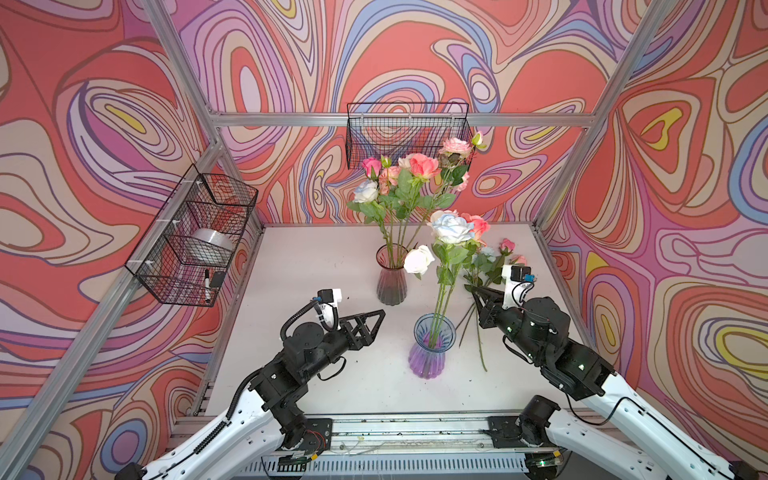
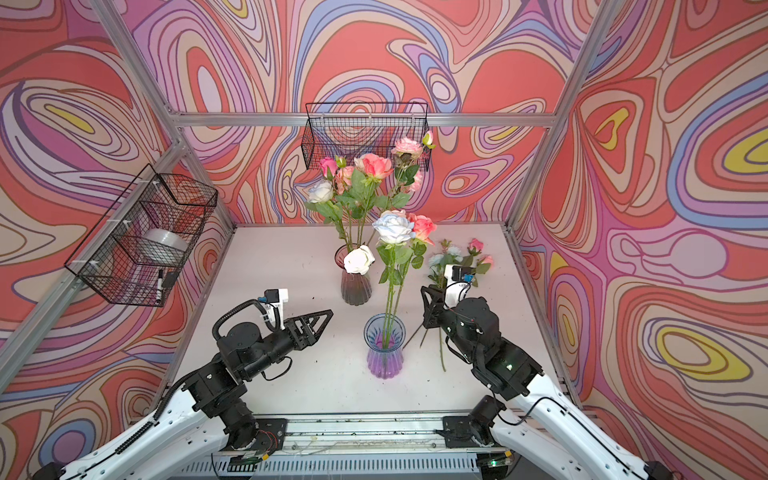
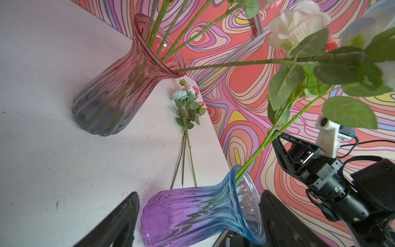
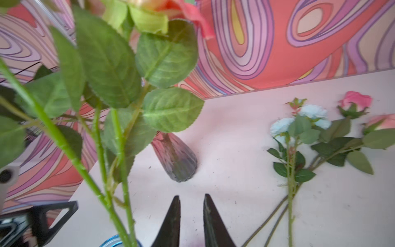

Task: Arrange the flowers into the vase
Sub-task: 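Lower the white rose stem into the purple-blue vase with the right gripper, then open the right gripper and move it back to the loose roses, then close the right gripper on the light blue rose stems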

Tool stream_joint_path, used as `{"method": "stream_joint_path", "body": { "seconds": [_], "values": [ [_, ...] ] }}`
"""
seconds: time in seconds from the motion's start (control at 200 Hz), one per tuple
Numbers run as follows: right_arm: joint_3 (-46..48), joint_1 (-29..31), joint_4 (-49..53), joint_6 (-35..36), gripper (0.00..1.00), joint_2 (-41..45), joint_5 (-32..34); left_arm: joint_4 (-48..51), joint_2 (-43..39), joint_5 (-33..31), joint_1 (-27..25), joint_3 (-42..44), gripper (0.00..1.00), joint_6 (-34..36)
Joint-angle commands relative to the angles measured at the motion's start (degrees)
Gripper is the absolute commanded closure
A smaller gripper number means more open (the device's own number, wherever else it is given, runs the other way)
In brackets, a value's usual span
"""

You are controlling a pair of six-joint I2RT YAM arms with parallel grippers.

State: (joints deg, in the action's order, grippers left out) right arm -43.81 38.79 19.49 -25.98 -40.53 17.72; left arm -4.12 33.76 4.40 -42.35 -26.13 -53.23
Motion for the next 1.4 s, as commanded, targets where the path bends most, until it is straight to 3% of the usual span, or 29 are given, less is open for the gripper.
{"method": "stream_joint_path", "body": {
  "seconds": [0.0, 0.105, 0.29, 0.375, 0.711, 0.921, 1.297, 1.397],
  "values": [
    [-1.2, -0.1, 2.7, -1.8, 0.8, -3.9, 9.9, -1.0, -1.2, -0.8, 0.2, 1.8, 0.12, -1.6],
    [-2.6, -3.7, 2.9, -4.1, 0.79, -9.1, 8.8, -1.4, -1.1, -0.9, 0.2, 2.9, 0.12, -2.7],
    [-3.4, -22.5, 1.0, -11.7, 0.79, -18.5, -8.3, 4.1, -3.2, -3.3, 0.2, 1.3, 0.12, -1.5],
    [-5.2, -27.3, 0.0, -11.4, 0.78, -25.1, -13.8, 9.0, -4.3, -6.1, 0.2, 0.6, 0.12, -1.3],
    [-18.8, -32.5, 2.6, -6.2, 0.83, -52.3, -17.0, 27.2, -6.8, -15.3, 0.2, -1.7, 0.15, -1.3],
    [-24.5, -32.7, 4.6, -2.8, 0.82, -62.4, -18.8, 29.3, -10.6, -17.4, 0.2, -2.8, 0.14, 2.4],
    [-22.7, -32.6, 4.4, -0.5, 0.77, -66.1, -18.1, 28.3, -13.5, -19.0, 0.3, -0.4, 0.13, 3.4],
    [-22.8, -32.7, 3.9, 0.2, 0.83, -66.9, -20.4, 27.5, -12.7, -18.9, 0.2, -0.3, 0.13, 3.7]
  ]
}}
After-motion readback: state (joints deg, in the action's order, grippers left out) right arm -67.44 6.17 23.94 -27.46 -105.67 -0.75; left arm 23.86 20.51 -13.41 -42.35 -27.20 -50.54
